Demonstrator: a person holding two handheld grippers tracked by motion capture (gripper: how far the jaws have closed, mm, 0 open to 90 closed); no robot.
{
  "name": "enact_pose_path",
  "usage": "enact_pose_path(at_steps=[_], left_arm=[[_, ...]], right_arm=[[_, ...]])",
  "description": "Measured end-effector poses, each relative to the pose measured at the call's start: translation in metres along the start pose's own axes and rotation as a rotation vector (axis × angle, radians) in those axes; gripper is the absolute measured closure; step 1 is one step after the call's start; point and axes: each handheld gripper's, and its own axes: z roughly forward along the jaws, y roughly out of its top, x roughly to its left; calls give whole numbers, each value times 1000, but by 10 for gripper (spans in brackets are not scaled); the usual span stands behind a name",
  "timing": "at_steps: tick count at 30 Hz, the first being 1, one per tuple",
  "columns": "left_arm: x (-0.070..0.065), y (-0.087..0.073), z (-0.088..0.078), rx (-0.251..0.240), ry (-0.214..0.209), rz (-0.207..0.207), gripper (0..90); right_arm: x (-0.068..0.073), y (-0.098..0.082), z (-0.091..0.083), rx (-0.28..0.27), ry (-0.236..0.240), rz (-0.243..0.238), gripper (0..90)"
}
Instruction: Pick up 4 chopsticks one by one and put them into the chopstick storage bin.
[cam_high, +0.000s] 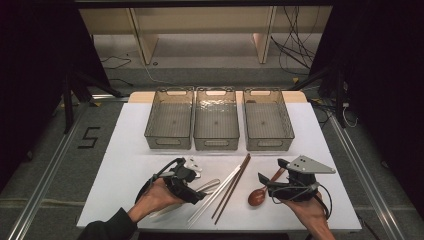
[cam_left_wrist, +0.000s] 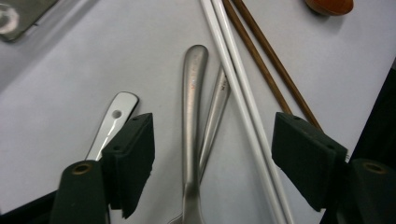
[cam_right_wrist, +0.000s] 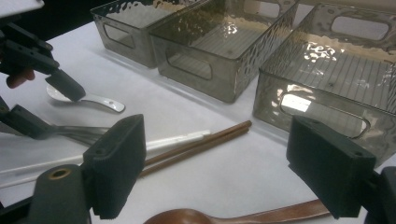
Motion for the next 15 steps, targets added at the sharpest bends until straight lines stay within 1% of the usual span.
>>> enact_pose_path(at_steps=[1, 2, 4, 5, 6, 8, 11, 14, 15], left_arm=[[-3, 3, 4, 15, -3, 7, 333], [-3, 3, 4, 15, -3, 7, 347], [-6, 6, 8, 38, 5, 24, 362], [-7, 8, 11, 51, 4, 32, 391], [-9, 9, 13, 59, 2, 37, 391], [-13, 13, 17, 78, 3, 52, 432], [-16, 18, 24, 111, 15, 79, 473], [-18, 24, 30, 121, 26, 91, 515], [-18, 25, 31, 121, 25, 94, 515]], right_arm=[[0, 0, 0, 2, 0, 0, 209], [0, 0, 0, 2, 0, 0, 209], [0, 0, 1, 7, 1, -2, 209], [0, 0, 1, 11, 2, -1, 210], [0, 0, 1, 11, 2, -1, 210], [0, 0, 1, 13, 2, -2, 211], [-1, 0, 1, 14, 5, 0, 212], [-1, 0, 1, 14, 8, 0, 213], [-1, 0, 1, 14, 8, 0, 213]])
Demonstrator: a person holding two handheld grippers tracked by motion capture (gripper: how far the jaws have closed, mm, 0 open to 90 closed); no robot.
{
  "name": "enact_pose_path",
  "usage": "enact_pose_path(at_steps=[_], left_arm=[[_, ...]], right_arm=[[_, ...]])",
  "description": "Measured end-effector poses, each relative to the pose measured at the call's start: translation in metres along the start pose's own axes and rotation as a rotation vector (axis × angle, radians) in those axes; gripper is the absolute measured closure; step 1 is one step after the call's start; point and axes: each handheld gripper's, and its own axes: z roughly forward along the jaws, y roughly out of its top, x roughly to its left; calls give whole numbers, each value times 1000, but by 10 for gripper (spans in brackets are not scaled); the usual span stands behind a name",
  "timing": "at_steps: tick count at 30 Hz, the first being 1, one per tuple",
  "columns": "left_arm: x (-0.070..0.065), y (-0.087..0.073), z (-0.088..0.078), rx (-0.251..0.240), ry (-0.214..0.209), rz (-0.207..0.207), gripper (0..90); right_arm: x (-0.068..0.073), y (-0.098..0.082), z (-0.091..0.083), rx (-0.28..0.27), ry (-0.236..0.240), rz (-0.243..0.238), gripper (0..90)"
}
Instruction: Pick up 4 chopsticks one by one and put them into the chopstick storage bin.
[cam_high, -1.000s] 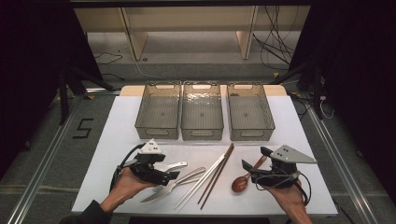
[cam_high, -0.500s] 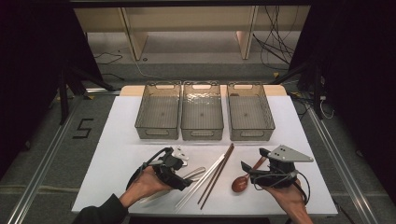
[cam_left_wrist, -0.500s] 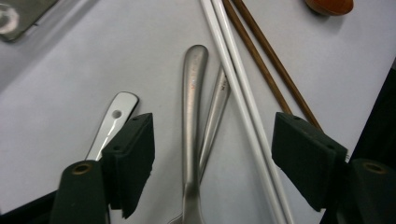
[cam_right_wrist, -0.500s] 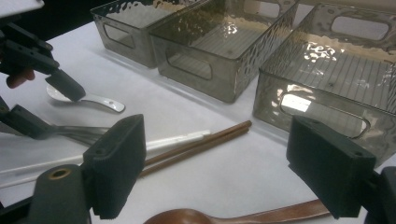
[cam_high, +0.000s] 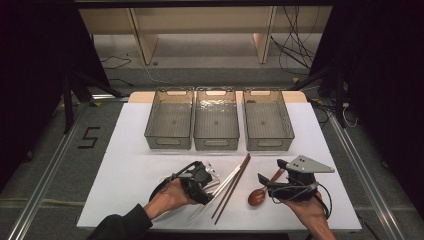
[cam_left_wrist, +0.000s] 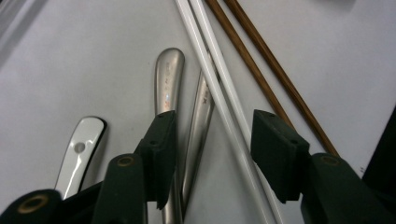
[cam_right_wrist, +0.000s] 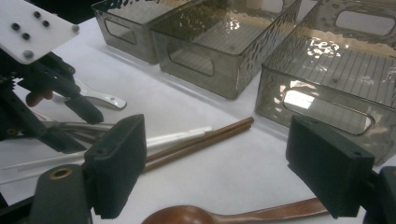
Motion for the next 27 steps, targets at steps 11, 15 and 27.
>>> enact_pose_path(at_steps=[11, 15, 27], left_arm=[[0, 14, 6, 16, -6, 4, 625], [1, 14, 10, 34, -3, -3, 651], [7, 16, 18, 45, -35, -26, 708]], right_arm=[[-1, 0, -1, 4, 8, 7, 217], [-1, 0, -1, 3, 10, 7, 218], [-1, 0, 0, 11, 14, 9, 219]])
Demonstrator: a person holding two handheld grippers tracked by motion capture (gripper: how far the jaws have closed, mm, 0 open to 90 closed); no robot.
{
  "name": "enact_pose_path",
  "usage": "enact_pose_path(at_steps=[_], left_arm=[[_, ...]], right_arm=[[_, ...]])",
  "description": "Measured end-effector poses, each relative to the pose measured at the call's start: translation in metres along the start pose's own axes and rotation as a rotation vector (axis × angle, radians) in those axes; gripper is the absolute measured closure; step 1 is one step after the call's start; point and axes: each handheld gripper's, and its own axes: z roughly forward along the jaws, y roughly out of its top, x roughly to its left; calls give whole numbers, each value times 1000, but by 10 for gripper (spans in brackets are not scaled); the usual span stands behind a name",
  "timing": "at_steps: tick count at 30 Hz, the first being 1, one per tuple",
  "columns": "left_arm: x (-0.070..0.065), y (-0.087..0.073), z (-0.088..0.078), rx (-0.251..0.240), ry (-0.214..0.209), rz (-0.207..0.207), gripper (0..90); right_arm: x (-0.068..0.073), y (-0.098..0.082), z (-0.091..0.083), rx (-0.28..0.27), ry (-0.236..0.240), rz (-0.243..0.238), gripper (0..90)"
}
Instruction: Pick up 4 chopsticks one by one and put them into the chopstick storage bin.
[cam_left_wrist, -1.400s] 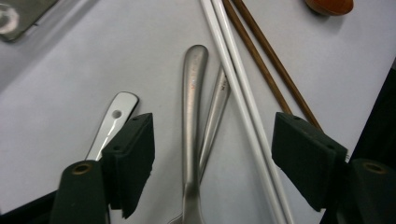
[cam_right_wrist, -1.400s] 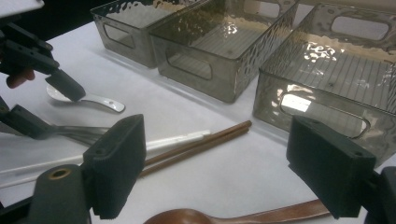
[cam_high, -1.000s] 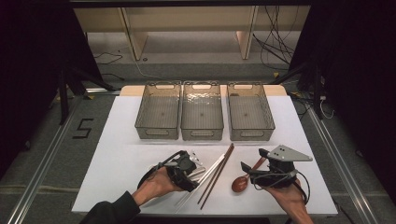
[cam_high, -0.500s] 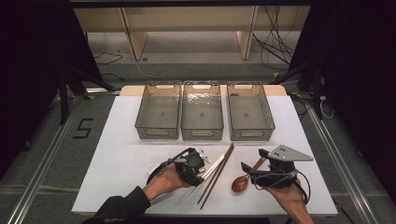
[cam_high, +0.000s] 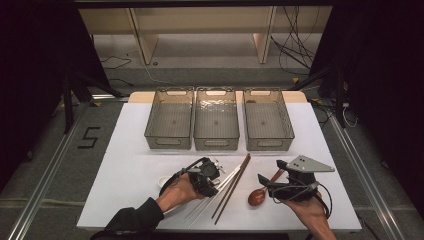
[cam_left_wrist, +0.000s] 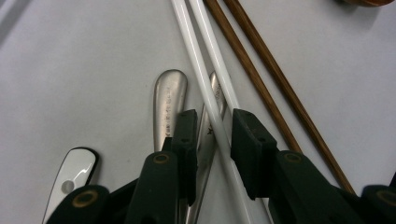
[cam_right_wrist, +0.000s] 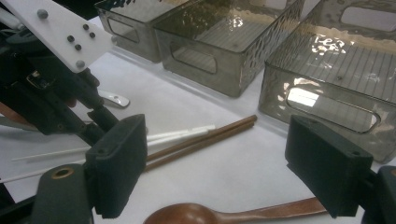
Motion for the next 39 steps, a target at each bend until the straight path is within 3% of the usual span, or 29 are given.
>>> enact_pose_path(at_steps=[6, 9, 19, 26, 39], left_arm=[[1, 3, 2, 17, 2, 4, 743], [4, 4, 3, 19, -5, -23, 775], [9, 6, 5, 39, -39, -53, 771], [18, 7, 4, 17, -61, -104, 823], [17, 14, 7, 17, -38, -92, 827]], right_arm=[[0, 0, 0, 1, 4, 0, 220], [0, 0, 0, 3, 2, 0, 221], [0, 0, 1, 8, 7, -1, 225], [0, 0, 1, 13, 12, -2, 226], [0, -1, 2, 16, 15, 0, 226]])
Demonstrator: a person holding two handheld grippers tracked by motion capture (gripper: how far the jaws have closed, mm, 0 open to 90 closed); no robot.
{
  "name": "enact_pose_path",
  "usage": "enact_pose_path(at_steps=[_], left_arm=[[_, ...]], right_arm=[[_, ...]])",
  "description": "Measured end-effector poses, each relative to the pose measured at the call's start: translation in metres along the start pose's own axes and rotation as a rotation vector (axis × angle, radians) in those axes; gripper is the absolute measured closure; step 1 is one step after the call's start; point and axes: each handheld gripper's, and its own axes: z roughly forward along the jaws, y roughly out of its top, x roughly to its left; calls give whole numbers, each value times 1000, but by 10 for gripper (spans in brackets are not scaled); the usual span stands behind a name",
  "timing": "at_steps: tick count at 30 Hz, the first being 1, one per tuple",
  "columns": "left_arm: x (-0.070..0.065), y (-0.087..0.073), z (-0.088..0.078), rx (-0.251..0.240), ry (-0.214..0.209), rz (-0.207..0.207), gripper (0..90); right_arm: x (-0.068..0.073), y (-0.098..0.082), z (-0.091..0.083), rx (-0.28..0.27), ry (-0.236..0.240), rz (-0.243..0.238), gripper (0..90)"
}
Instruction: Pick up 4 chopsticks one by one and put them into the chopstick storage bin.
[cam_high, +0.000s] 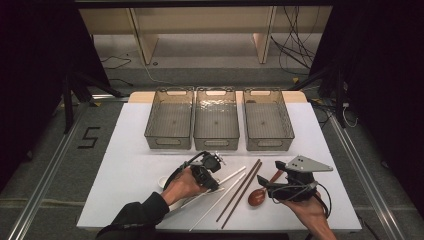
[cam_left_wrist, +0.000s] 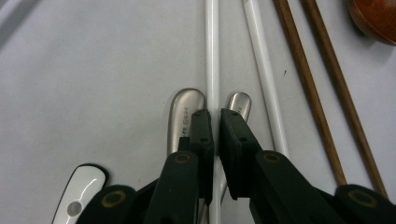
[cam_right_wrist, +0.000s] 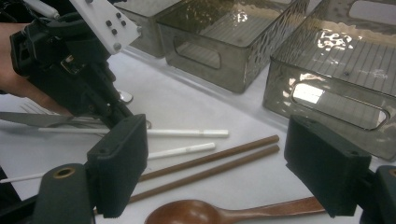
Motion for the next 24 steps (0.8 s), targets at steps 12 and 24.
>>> enact_pose_path(at_steps=[12, 24], left_arm=[[-2, 7, 5, 0, 12, 4, 831], [-4, 9, 6, -11, 29, 33, 841]], right_arm=[[0, 0, 1, 7, 3, -2, 228], [0, 0, 1, 8, 7, -4, 231]])
